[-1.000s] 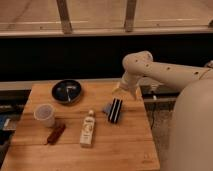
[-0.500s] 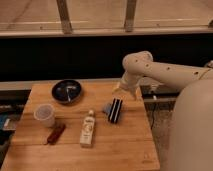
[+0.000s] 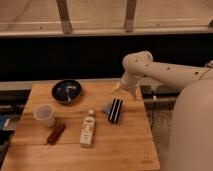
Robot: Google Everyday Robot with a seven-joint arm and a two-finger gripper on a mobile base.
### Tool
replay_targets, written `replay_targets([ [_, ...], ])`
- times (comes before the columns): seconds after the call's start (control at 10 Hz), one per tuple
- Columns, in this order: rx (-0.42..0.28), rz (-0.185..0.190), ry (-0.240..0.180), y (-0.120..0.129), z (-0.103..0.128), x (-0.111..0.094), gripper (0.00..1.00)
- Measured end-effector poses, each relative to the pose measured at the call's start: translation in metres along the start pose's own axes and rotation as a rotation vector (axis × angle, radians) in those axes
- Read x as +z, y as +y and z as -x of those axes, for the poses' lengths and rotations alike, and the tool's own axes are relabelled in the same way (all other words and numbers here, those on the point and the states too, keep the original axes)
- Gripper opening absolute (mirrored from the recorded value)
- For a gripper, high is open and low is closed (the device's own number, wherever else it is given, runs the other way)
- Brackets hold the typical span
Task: Drag the pepper across the table
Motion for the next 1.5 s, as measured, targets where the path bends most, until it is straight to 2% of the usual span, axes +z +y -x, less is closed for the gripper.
replay_targets([
  [0.4, -0.025, 0.004, 0.002, 0.002, -0.003, 0.002, 0.75],
  [0.5, -0.054, 0.011, 0.005, 0.015, -0.006, 0.005, 0.75],
  [0.7, -0.126, 0.023, 0.018, 0.046, -0.016, 0.011, 0.75],
  [1.1, -0.265, 0.054, 0.039, 0.109, -0.057, 0.018, 0.75],
  [1.5, -0.428, 0.070, 0.063, 0.185, -0.120, 0.024, 0.75],
])
